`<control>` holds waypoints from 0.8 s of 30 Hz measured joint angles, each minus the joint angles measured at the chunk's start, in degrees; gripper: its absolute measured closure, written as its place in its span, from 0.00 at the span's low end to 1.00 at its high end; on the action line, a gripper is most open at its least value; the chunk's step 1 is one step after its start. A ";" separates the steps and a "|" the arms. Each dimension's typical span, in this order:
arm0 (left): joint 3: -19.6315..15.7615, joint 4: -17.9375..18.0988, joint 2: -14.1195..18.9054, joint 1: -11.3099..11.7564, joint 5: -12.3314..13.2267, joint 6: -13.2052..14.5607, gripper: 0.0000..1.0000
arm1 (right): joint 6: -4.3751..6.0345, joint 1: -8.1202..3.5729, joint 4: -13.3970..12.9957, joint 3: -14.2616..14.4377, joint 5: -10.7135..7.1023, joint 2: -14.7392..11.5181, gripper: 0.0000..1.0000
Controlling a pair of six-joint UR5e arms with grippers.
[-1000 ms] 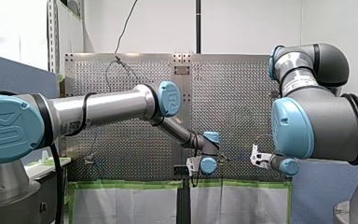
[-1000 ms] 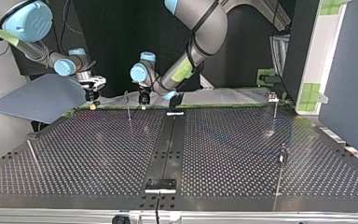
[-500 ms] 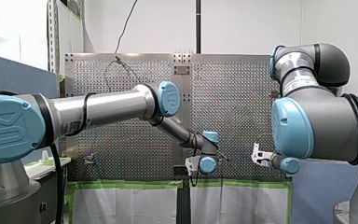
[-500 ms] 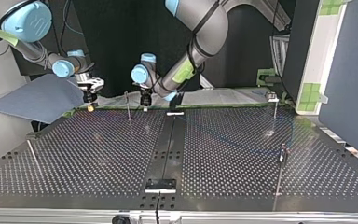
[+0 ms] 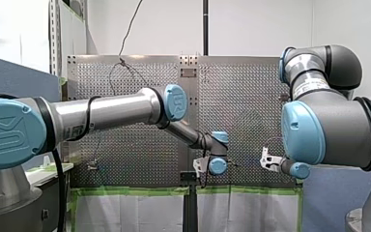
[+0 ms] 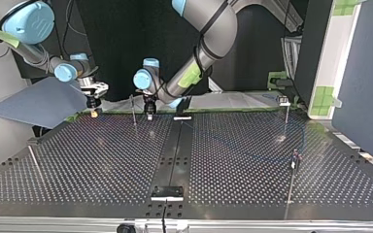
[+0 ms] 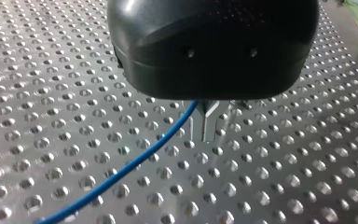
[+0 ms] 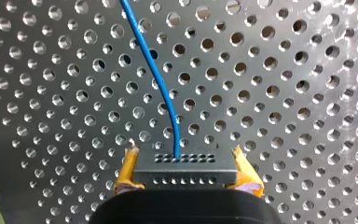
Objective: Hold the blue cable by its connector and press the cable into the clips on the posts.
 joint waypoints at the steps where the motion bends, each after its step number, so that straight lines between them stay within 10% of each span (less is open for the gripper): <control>1: -0.13 -0.01 0.00 0.12 -0.01 0.06 1.00 | 0.00 0.05 0.04 -0.02 -0.01 0.00 1.00; 18: -0.40 -0.12 -0.11 1.35 0.96 0.16 1.00 | 0.01 0.63 0.36 -0.08 0.09 0.00 1.00; 24: -1.12 0.05 -0.05 1.48 3.09 -0.28 0.40 | -0.02 0.80 0.71 -0.07 0.13 0.00 1.00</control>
